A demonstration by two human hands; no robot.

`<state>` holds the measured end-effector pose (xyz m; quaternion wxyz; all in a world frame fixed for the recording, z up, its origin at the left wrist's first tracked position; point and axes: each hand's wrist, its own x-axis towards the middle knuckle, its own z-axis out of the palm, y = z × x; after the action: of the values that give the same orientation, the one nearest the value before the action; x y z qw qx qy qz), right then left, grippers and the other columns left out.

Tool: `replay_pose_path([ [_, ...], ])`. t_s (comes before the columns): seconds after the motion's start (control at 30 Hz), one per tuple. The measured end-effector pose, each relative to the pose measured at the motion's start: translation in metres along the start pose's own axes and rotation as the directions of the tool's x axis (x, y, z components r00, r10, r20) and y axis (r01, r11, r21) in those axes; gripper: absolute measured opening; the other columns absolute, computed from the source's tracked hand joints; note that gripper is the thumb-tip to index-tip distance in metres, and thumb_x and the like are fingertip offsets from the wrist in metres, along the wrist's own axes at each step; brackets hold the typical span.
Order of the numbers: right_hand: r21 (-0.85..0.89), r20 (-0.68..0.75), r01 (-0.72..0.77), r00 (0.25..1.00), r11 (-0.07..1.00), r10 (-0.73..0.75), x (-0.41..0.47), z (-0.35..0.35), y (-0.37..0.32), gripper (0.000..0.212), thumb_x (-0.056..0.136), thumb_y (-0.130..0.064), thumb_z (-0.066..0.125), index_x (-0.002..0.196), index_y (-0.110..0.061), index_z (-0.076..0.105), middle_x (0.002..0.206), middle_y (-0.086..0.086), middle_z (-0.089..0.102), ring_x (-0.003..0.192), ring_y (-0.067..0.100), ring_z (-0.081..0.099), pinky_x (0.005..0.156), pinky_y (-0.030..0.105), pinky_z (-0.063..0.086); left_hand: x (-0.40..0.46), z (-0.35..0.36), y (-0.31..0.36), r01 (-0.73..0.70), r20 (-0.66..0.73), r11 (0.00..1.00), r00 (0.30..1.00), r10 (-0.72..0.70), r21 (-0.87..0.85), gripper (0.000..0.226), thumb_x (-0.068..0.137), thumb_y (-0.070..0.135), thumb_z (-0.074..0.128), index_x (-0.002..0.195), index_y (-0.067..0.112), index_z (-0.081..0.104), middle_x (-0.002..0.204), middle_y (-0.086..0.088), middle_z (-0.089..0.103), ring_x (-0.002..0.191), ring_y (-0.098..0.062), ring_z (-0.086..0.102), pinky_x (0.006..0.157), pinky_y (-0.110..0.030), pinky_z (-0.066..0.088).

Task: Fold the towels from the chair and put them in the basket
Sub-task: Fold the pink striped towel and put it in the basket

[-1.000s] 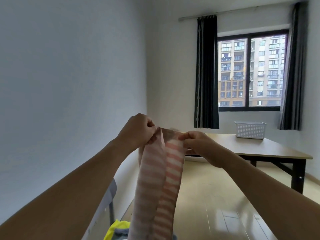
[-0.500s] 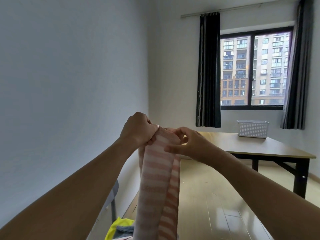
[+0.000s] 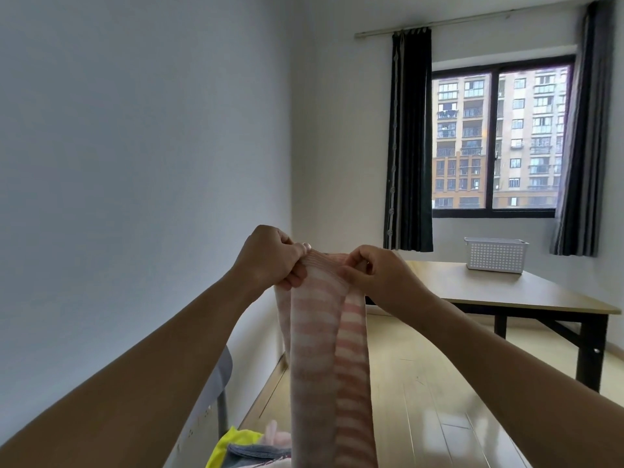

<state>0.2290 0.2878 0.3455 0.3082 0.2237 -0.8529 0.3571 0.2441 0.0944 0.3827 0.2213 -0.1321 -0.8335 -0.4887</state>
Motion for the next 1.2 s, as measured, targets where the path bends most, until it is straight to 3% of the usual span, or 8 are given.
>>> replay_pose_path([
  [0.17,0.024,-0.026,0.008,1.0,1.0,-0.007,-0.001,-0.001,0.001,0.015,0.095,-0.034,0.054,0.084,-0.025,0.056,0.074,-0.009,0.058,0.065,0.005,0.052,0.059,0.018,0.044,-0.005,-0.005,-0.003,0.037,0.126,0.996,0.991,-0.047,0.082,0.029,0.093,0.023,0.06,0.082,-0.003,0.065,0.064,-0.013,0.071,0.051,-0.024,0.066,0.049,-0.03,0.055],
  [0.33,0.061,0.012,-0.038,0.999,0.997,0.037,0.002,-0.007,0.004,0.016,0.098,-0.026,0.05,0.093,-0.013,0.056,0.079,-0.003,0.057,0.071,0.009,0.051,0.062,0.02,0.044,-0.014,-0.012,-0.019,0.099,0.435,0.899,0.849,-0.3,0.427,0.037,0.094,0.044,0.05,0.09,0.011,0.067,0.081,-0.011,0.072,0.055,-0.023,0.068,0.052,-0.031,0.056],
  [0.43,0.029,0.11,-0.065,0.992,0.997,0.062,0.001,-0.016,0.009,0.014,0.095,-0.028,0.057,0.09,-0.016,0.058,0.079,0.001,0.061,0.069,0.011,0.054,0.066,0.029,0.049,-0.015,-0.011,-0.03,0.075,0.281,0.865,0.929,-0.242,0.497,0.041,0.09,0.047,0.05,0.08,0.011,0.064,0.077,-0.008,0.07,0.054,-0.02,0.068,0.052,-0.029,0.056],
  [0.53,-0.006,0.204,-0.044,0.978,0.999,0.045,0.0,-0.025,0.011,0.01,0.093,-0.024,0.061,0.086,-0.018,0.057,0.079,0.002,0.064,0.07,0.015,0.062,0.066,0.031,0.057,-0.015,-0.011,-0.034,-0.04,0.085,0.752,0.996,-0.021,0.657,0.032,0.086,0.031,0.049,0.059,0.015,0.052,0.063,-0.004,0.06,0.059,-0.025,0.059,0.055,-0.027,0.044],
  [0.7,-0.278,0.302,0.042,0.952,0.96,0.045,-0.003,-0.039,0.014,0.016,0.09,-0.02,0.063,0.084,-0.021,0.049,0.08,0.0,0.064,0.068,0.013,0.067,0.063,0.031,0.06,-0.017,-0.012,-0.027,-0.136,-0.036,0.797,0.98,0.194,0.588,0.019,0.082,0.018,0.054,0.071,0.013,0.069,0.066,-0.006,0.064,0.068,-0.028,0.061,0.063,-0.032,0.048],
  [0.83,-0.176,0.395,-0.069,0.909,0.982,0.135,-0.002,-0.041,0.011,0.012,0.095,-0.011,0.055,0.103,-0.017,0.049,0.084,0.01,0.071,0.071,0.019,0.072,0.066,0.032,0.061,-0.022,-0.009,-0.019,-0.186,-0.055,0.807,0.964,0.26,0.56,0.017,0.082,0.021,0.055,0.073,0.014,0.068,0.059,-0.002,0.059,0.058,-0.023,0.053,0.059,-0.028,0.043],
  [1.0,-0.225,0.558,-0.259,0.756,0.939,0.343,0.008,-0.039,0.006,0.019,0.1,-0.007,0.042,0.103,-0.003,0.06,0.089,0.017,0.072,0.078,0.026,0.073,0.071,0.034,0.06,-0.031,0.001,-0.006,-0.212,-0.021,0.602,0.934,0.357,0.77,0.035,0.089,0.017,0.047,0.056,0.016,0.034,0.063,0.0,0.043,0.065,-0.025,0.047,0.061,-0.029,0.035],
  [1.2,-0.038,0.742,-0.476,0.576,0.879,0.344,0.014,-0.047,0.002,0.02,0.098,-0.012,0.05,0.107,0.001,0.063,0.093,0.019,0.073,0.083,0.028,0.072,0.073,0.035,0.058,-0.036,0.001,-0.005,-0.162,-0.007,0.457,0.938,0.347,0.875,0.034,0.086,0.014,0.05,0.061,0.017,0.028,0.064,0.003,0.034,0.072,-0.021,0.043,0.065,-0.03,0.035],
])
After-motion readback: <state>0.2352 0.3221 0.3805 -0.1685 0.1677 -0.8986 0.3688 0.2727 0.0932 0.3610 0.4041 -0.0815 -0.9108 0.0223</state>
